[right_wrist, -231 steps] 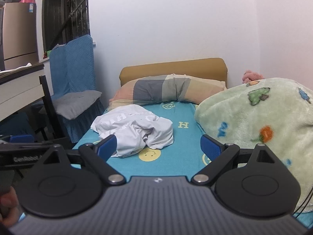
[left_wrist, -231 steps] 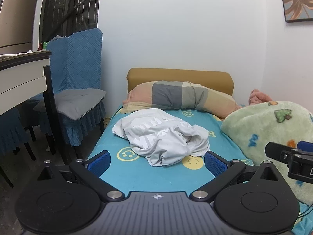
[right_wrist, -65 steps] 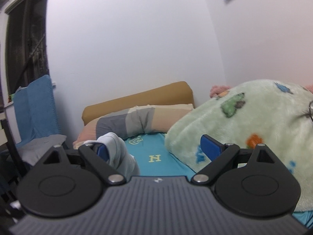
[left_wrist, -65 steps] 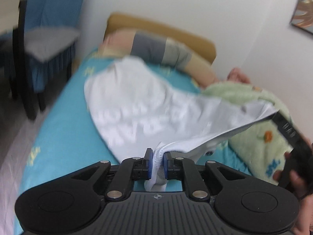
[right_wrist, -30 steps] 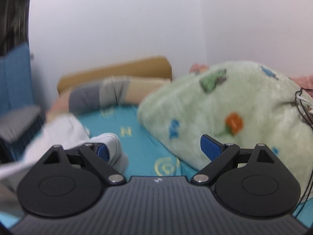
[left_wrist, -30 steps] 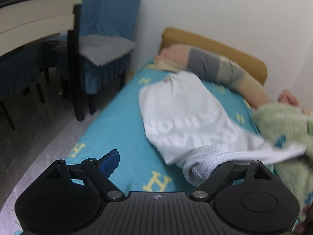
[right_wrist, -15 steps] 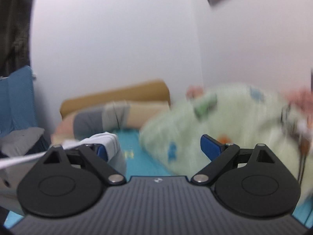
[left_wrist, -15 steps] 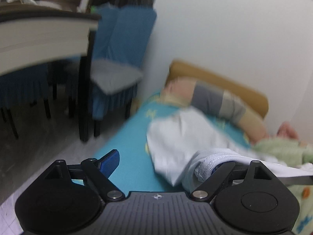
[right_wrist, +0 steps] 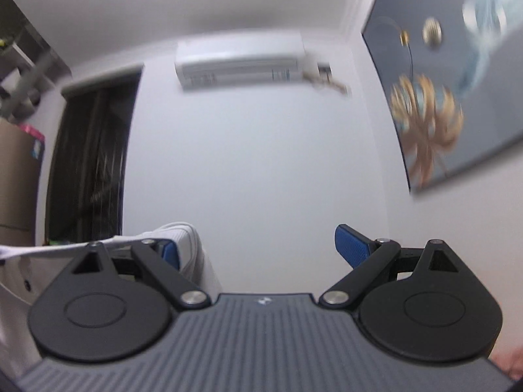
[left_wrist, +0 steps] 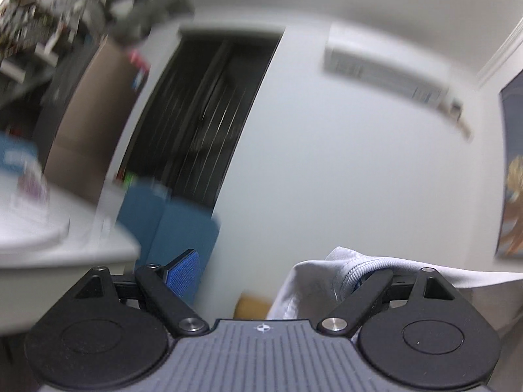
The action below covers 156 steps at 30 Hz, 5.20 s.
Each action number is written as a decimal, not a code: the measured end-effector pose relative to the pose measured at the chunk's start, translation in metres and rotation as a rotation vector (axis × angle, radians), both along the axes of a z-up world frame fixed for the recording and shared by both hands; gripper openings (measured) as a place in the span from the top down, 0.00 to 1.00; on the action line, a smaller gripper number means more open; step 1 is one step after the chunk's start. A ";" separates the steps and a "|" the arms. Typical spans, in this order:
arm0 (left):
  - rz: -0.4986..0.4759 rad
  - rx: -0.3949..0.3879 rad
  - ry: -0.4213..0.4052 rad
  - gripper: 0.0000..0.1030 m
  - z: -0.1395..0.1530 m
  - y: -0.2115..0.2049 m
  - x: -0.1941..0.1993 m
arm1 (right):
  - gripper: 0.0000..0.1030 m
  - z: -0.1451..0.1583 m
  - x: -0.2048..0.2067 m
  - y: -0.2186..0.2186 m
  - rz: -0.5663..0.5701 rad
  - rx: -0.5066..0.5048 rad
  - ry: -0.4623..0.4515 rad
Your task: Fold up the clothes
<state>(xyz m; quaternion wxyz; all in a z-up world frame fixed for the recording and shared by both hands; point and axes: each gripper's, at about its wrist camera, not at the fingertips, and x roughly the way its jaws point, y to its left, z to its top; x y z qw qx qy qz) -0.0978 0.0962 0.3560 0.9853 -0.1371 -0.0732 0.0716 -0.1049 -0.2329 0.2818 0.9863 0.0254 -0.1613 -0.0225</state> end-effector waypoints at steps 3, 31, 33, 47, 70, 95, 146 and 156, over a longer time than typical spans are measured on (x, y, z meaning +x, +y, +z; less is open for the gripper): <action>-0.013 0.037 -0.066 0.13 0.049 -0.004 -0.028 | 0.09 0.044 -0.035 -0.005 -0.014 -0.039 -0.074; -0.021 0.223 0.265 0.06 -0.152 -0.019 0.315 | 0.09 -0.124 0.270 -0.008 -0.075 -0.090 0.374; 0.014 0.244 0.297 0.06 -0.187 -0.016 0.379 | 0.09 -0.154 0.328 0.005 -0.097 -0.127 0.382; -0.001 0.179 0.839 0.07 -0.503 0.035 0.677 | 0.09 -0.443 0.637 0.040 0.002 -0.136 0.781; -0.208 0.158 0.850 0.00 -0.451 0.050 0.549 | 0.09 -0.392 0.522 0.062 0.358 0.071 0.875; -0.024 -0.550 0.793 0.09 -0.442 0.121 0.270 | 0.09 -0.366 0.182 -0.007 0.303 0.397 0.803; 0.397 -0.116 0.831 0.85 -0.481 0.233 0.538 | 0.09 -0.459 0.276 0.041 0.175 0.168 0.898; 0.123 -0.321 1.058 0.56 -0.469 0.193 0.392 | 0.09 -0.438 0.258 0.047 0.196 0.118 0.810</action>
